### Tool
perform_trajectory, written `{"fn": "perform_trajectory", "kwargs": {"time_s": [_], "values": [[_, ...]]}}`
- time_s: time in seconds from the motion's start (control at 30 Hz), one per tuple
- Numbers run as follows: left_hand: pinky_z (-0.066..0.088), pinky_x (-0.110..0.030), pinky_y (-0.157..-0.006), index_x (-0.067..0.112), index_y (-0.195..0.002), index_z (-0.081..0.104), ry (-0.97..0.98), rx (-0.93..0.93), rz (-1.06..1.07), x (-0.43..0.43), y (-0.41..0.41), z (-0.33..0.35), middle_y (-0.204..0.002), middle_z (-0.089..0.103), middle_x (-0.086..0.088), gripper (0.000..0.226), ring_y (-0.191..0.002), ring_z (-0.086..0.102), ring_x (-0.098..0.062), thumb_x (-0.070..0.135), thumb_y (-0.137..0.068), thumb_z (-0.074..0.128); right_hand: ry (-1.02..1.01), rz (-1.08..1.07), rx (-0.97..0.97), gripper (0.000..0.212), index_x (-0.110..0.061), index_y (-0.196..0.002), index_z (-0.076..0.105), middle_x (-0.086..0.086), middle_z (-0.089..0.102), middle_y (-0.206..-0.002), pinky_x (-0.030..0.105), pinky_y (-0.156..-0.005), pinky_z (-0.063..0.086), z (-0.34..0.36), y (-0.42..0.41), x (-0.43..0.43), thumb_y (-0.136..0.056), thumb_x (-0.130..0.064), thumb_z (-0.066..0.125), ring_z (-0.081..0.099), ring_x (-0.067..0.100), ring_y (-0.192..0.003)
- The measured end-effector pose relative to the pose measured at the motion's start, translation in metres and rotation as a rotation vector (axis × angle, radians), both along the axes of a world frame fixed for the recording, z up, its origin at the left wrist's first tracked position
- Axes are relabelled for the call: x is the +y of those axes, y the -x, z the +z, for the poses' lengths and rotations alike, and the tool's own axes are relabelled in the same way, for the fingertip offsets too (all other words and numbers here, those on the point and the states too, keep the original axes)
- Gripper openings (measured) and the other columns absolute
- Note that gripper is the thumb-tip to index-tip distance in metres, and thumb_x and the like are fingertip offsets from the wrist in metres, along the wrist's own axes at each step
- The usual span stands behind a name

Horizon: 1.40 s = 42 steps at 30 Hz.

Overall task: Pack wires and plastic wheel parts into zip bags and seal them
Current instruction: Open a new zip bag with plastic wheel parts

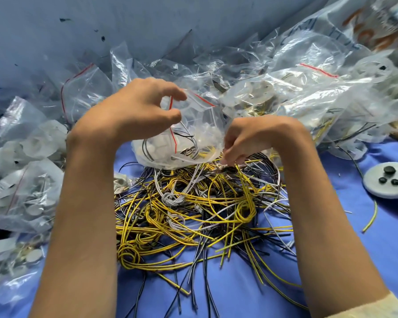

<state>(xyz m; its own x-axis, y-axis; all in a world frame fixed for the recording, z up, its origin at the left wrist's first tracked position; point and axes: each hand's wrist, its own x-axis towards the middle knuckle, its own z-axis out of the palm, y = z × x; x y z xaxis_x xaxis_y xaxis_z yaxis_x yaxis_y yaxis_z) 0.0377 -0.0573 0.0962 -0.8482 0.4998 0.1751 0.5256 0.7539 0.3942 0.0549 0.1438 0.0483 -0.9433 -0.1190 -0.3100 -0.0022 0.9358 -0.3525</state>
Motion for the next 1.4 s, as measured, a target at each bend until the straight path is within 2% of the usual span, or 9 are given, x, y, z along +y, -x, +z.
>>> {"fn": "perform_trajectory", "kwargs": {"time_s": [0.4, 0.6, 0.7, 0.83, 1.0, 1.07, 1.17, 1.3, 1.4], "values": [[0.031, -0.024, -0.075, 0.022, -0.129, 0.055, -0.006, 0.066, 0.061, -0.007, 0.011, -0.002, -0.086, 0.046, 0.003, 0.038, -0.084, 0.042, -0.013, 0.028, -0.092, 0.055, 0.769, -0.442, 0.63, 0.008, -0.014, -0.093, 0.06, -0.004, 0.056, -0.046, 0.017, -0.042, 0.037, 0.021, 0.005, -0.011, -0.089, -0.01, 0.054, 0.05, 0.006, -0.04], [0.036, -0.02, -0.068, 0.045, -0.096, 0.065, 0.054, -0.082, -0.144, 0.002, -0.002, 0.003, -0.091, 0.056, 0.024, 0.056, -0.078, 0.052, 0.004, 0.088, -0.064, 0.045, 0.964, -0.487, 0.609, 0.014, -0.009, -0.098, 0.059, 0.006, 0.059, -0.061, 0.011, -0.038, 0.037, 0.024, 0.001, -0.019, -0.093, -0.002, 0.049, 0.05, 0.001, -0.035], [0.036, -0.03, -0.094, 0.048, -0.09, 0.067, 0.17, -0.105, -0.174, 0.008, -0.005, 0.002, -0.14, 0.042, 0.018, 0.075, -0.113, 0.047, -0.002, 0.095, -0.038, 0.038, 0.958, -0.511, 0.604, 0.012, -0.008, -0.088, 0.06, 0.007, 0.059, -0.064, 0.011, -0.039, 0.039, 0.023, 0.003, -0.02, -0.094, -0.005, 0.05, 0.051, 0.001, -0.034], [0.03, -0.032, -0.106, 0.037, -0.093, 0.07, 0.321, -0.053, -0.145, 0.02, -0.013, -0.003, -0.155, 0.025, 0.008, 0.087, -0.135, 0.036, -0.013, 0.096, -0.032, 0.052, 0.977, -0.531, 0.616, 0.015, -0.01, -0.081, 0.059, 0.006, 0.06, -0.063, 0.01, -0.041, 0.041, 0.022, 0.006, -0.019, -0.094, -0.005, 0.052, 0.055, 0.001, -0.037], [0.043, -0.033, -0.078, 0.008, -0.078, 0.07, 0.269, 0.012, -0.184, 0.031, -0.003, -0.012, -0.098, 0.055, -0.015, 0.048, -0.087, 0.045, -0.013, 0.054, -0.068, 0.061, 0.922, -0.539, 0.648, 0.016, -0.013, -0.077, 0.062, 0.005, 0.062, -0.063, 0.017, -0.05, 0.048, 0.021, 0.008, -0.014, -0.091, -0.006, 0.055, 0.058, 0.004, -0.043], [0.046, -0.028, -0.082, 0.005, -0.075, 0.07, 0.237, 0.034, -0.195, 0.027, 0.003, -0.014, -0.116, 0.063, -0.009, 0.033, -0.095, 0.042, 0.002, 0.037, -0.078, 0.063, 0.628, -0.505, 0.651, 0.012, -0.017, -0.082, 0.068, 0.005, 0.065, -0.072, 0.027, -0.064, 0.053, 0.019, 0.009, -0.01, -0.088, -0.014, 0.058, 0.062, 0.011, -0.06], [0.044, -0.027, -0.078, 0.005, -0.075, 0.071, 0.183, 0.068, -0.18, 0.018, 0.008, -0.013, -0.135, 0.055, 0.002, 0.028, -0.1, 0.055, -0.011, 0.031, -0.084, 0.062, 0.243, -0.472, 0.689, 0.019, -0.023, -0.099, 0.072, 0.007, 0.069, -0.097, 0.029, -0.085, 0.048, 0.02, 0.003, -0.011, -0.086, -0.032, 0.06, 0.061, 0.022, -0.097], [0.034, -0.015, -0.065, 0.009, -0.079, 0.072, 0.042, 0.067, -0.143, 0.013, 0.011, -0.011, -0.131, 0.058, 0.005, 0.02, -0.08, 0.051, 0.004, 0.024, -0.087, 0.061, 0.341, -0.244, 0.626, 0.033, -0.021, -0.075, 0.067, -0.013, 0.052, -0.057, 0.014, -0.048, 0.033, 0.025, 0.001, -0.018, -0.087, -0.051, 0.058, 0.049, -0.002, -0.055], [0.03, -0.004, -0.05, 0.013, -0.073, 0.07, -0.077, 0.054, -0.13, 0.011, 0.013, -0.01, -0.116, 0.065, 0.006, 0.016, -0.058, 0.048, 0.015, 0.017, -0.087, 0.061, 0.413, -0.11, 0.542, 0.039, -0.022, -0.068, 0.062, -0.016, 0.046, -0.048, 0.014, -0.043, 0.028, 0.025, -0.001, -0.023, -0.085, -0.057, 0.056, 0.04, -0.004, -0.044]]}}
